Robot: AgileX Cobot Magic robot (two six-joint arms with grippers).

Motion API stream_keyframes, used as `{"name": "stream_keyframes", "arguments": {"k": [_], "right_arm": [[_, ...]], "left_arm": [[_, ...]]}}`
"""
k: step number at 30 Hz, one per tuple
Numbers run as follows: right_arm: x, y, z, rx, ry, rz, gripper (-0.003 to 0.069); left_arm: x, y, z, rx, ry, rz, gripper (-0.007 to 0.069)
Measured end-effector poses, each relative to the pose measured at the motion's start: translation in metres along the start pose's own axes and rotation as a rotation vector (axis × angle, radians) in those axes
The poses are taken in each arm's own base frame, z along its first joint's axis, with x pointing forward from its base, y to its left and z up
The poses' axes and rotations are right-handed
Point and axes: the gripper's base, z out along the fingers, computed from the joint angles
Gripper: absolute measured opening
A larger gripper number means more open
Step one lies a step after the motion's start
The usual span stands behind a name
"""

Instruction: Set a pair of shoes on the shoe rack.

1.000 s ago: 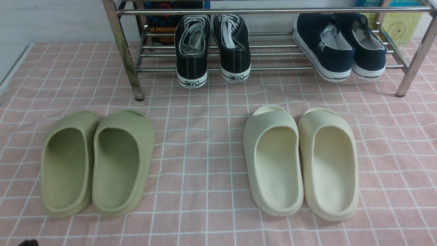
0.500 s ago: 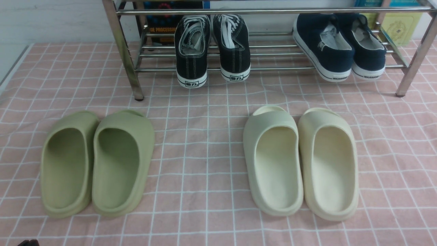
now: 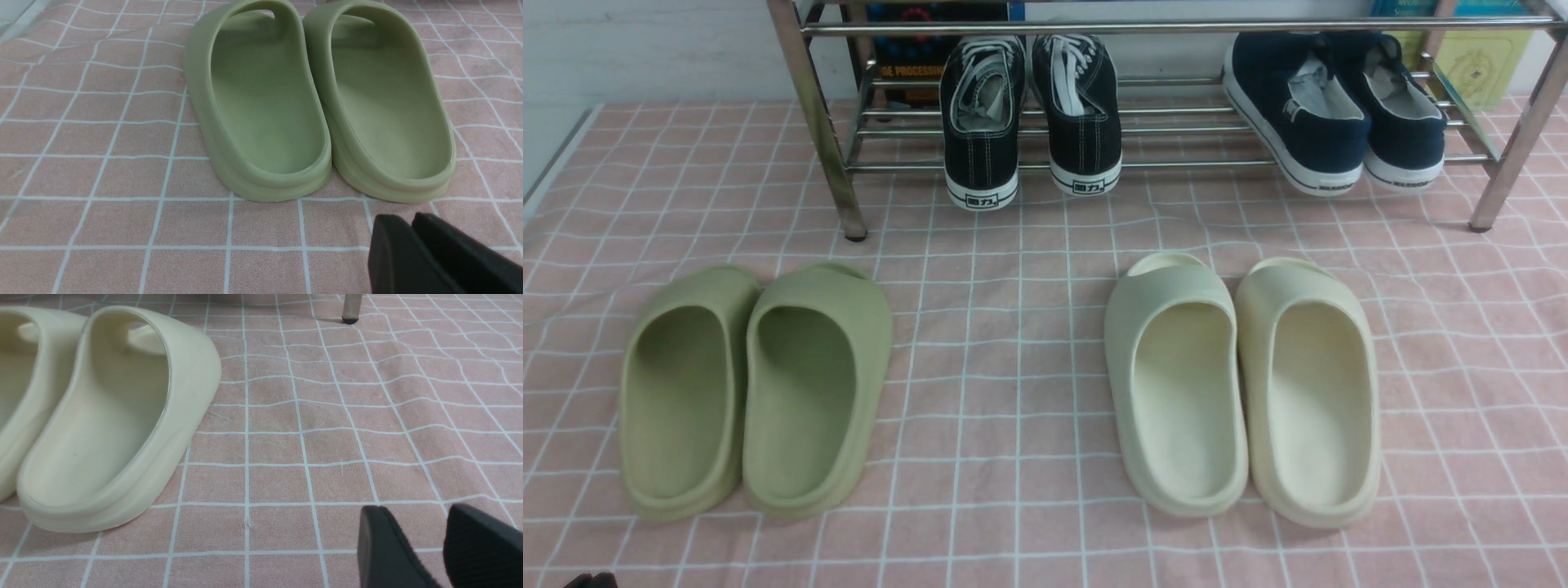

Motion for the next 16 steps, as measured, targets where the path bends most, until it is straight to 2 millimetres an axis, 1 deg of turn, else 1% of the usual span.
{"name": "stream_keyframes", "arguments": {"k": [16], "right_arm": [[0.0000,0.0000,0.0000,0.000,0.000,0.000,0.0240]], "left_arm": [[0.0000,0.0000,0.0000,0.000,0.000,0.000,0.0094]]}}
